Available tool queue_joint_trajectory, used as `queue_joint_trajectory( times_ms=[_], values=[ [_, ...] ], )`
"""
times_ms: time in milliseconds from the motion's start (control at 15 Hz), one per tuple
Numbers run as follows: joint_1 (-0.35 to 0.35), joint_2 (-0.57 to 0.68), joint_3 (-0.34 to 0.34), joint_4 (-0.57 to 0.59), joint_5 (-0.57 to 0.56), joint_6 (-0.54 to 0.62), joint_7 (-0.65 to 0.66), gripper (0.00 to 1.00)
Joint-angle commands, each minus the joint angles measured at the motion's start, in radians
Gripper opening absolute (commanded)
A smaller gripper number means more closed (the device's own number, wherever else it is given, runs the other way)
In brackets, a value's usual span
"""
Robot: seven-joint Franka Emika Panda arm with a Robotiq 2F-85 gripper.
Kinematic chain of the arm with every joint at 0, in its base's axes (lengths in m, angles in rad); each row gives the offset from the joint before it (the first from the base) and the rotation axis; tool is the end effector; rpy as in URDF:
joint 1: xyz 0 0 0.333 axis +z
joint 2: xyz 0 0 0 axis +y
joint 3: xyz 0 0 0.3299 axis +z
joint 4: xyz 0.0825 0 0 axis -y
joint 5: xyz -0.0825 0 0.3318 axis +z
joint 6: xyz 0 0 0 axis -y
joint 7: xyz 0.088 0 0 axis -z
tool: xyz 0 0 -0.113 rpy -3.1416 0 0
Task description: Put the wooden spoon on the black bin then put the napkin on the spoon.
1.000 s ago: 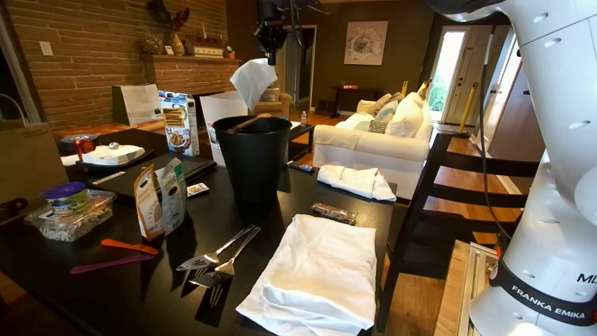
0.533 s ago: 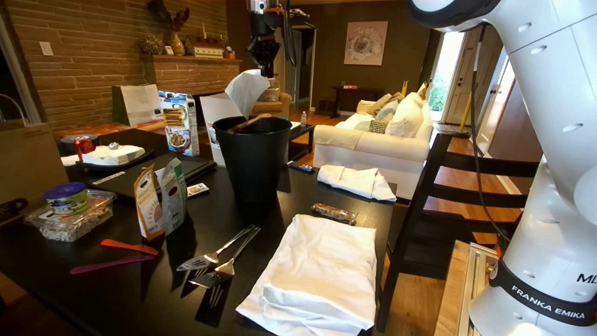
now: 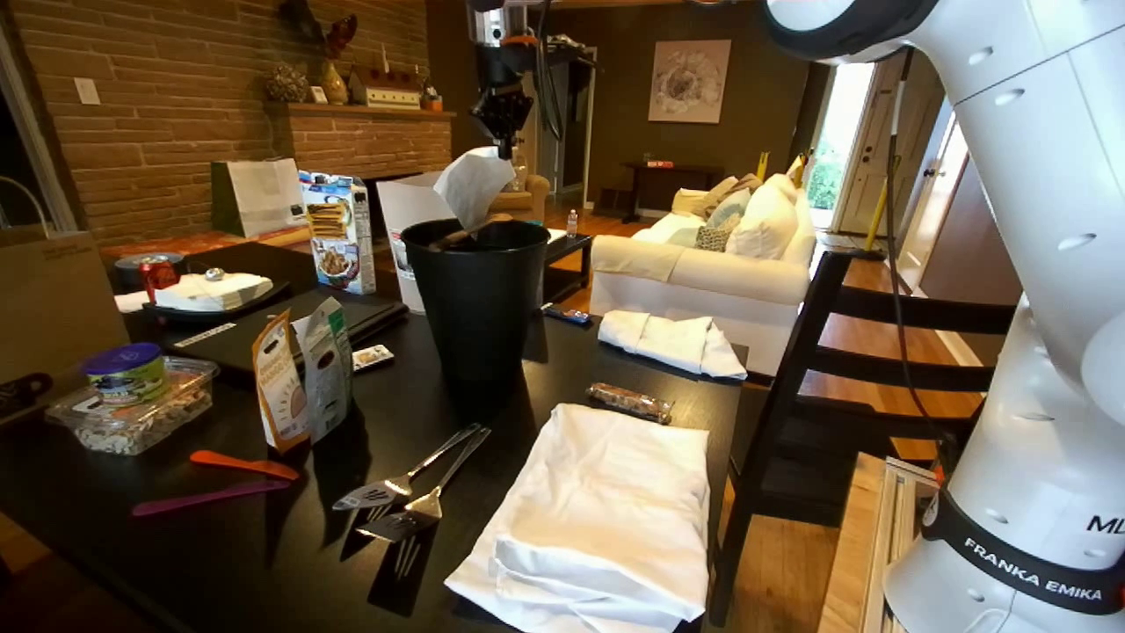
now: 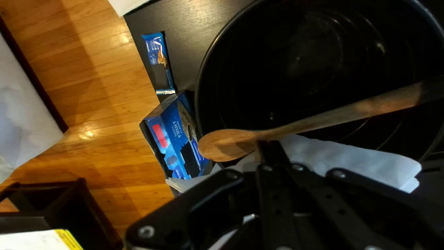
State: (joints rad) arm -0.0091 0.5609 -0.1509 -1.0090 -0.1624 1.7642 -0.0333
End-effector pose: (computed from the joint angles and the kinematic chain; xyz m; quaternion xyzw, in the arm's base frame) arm 0.6781 -0.0904 0.5626 0.9870 -0.0397 0.0882 0.1284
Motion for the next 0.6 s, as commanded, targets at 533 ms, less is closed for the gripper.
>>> queue_joint_trajectory(
  times_ms=[533],
  values=[
    [0.009,-0.133,-0.004,-0.233,-0.010,0.014,-0.024,0.00]
  ],
)
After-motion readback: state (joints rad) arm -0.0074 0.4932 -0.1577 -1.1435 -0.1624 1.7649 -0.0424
